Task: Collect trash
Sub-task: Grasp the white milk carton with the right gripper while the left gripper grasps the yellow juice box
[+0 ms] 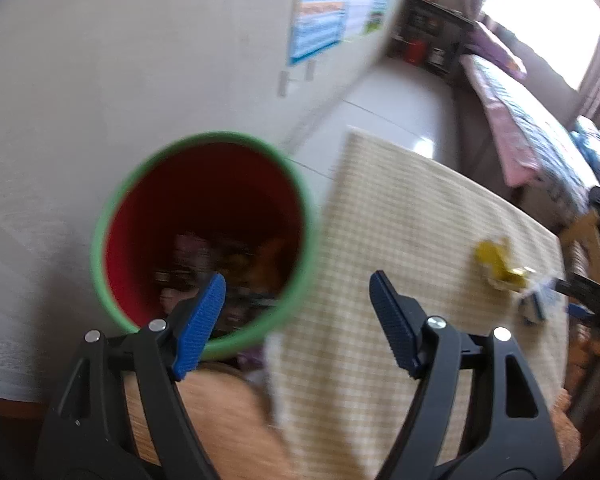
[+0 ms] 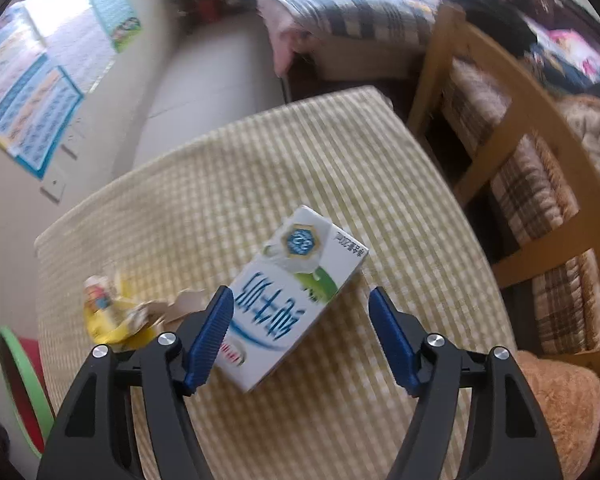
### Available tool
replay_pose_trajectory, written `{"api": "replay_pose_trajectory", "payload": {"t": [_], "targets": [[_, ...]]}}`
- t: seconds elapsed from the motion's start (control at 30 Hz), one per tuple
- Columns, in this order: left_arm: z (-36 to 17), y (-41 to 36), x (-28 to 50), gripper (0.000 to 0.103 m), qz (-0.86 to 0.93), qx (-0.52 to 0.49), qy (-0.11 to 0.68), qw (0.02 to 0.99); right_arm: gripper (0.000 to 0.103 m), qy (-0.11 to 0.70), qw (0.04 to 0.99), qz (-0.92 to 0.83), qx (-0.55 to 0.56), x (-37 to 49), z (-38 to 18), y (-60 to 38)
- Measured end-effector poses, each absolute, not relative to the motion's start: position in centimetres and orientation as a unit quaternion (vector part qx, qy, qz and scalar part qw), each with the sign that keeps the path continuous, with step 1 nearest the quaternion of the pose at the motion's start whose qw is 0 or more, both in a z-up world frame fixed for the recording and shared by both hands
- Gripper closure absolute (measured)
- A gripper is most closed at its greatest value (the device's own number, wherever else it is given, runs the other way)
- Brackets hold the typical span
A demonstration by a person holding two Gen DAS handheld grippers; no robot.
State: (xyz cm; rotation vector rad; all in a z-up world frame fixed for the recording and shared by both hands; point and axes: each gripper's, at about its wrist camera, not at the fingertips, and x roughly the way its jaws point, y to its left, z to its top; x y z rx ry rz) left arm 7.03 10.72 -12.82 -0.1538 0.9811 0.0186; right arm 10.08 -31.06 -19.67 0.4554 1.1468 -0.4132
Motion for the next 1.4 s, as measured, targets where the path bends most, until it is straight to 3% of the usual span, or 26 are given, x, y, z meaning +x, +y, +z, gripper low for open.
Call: {"api": "replay_pose_trajectory", "payload": {"t": [0.1,0.3,0.33,0.4,0.57,1.0,1.1,1.2,1.4], "targets": [[-13.0,7.6,6.7,0.031,-0.019,-0.063,0.48,0.875,0.027,0.536,0.789,-0.191,0.232,10.7,-20.5,-31.9],[-13.2,1.0,6.6,0.031,-0.075,-0.038,0.495,0.865,0.023,0.55,0.795,-0.164,0.197,12.7,-21.1,-31.4],[-13.2,0.2,6.7,0.031,-0.082,-0.035,0.496,0.864,0.024,0.555,0.795,-0.152,0.193,12.9,-21.3,-31.2],[-13.2,-1.6,7.1,0.031,-0.097,-0.031,0.497,0.861,0.036,0.556,0.798,-0.128,0.193,12.8,-21.4,-31.0],[-13.4,-5.4,8.4,0.031,-0.126,-0.014,0.501,0.856,0.046,0.543,0.807,-0.07,0.221,9.9,-20.7,-31.7],[-18.2,-14.3,15.4,0.031,-0.139,0.0,0.541,0.829,0.045,0.542,0.825,-0.022,0.158,1.5,-19.7,-29.2],[-19.4,-14.9,16.3,0.031,-0.128,-0.006,0.556,0.821,0.045,0.542,0.829,-0.021,0.138,0.9,-19.8,-28.5],[-20.9,-14.8,17.1,0.023,-0.133,-0.052,0.583,0.8,0.045,0.547,0.827,-0.021,0.13,0.6,-20.1,-28.1],[-21.0,-14.6,16.2,0.024,-0.136,-0.075,0.59,0.792,0.044,0.551,0.822,-0.012,0.143,-0.2,-20.5,-27.9]]}}
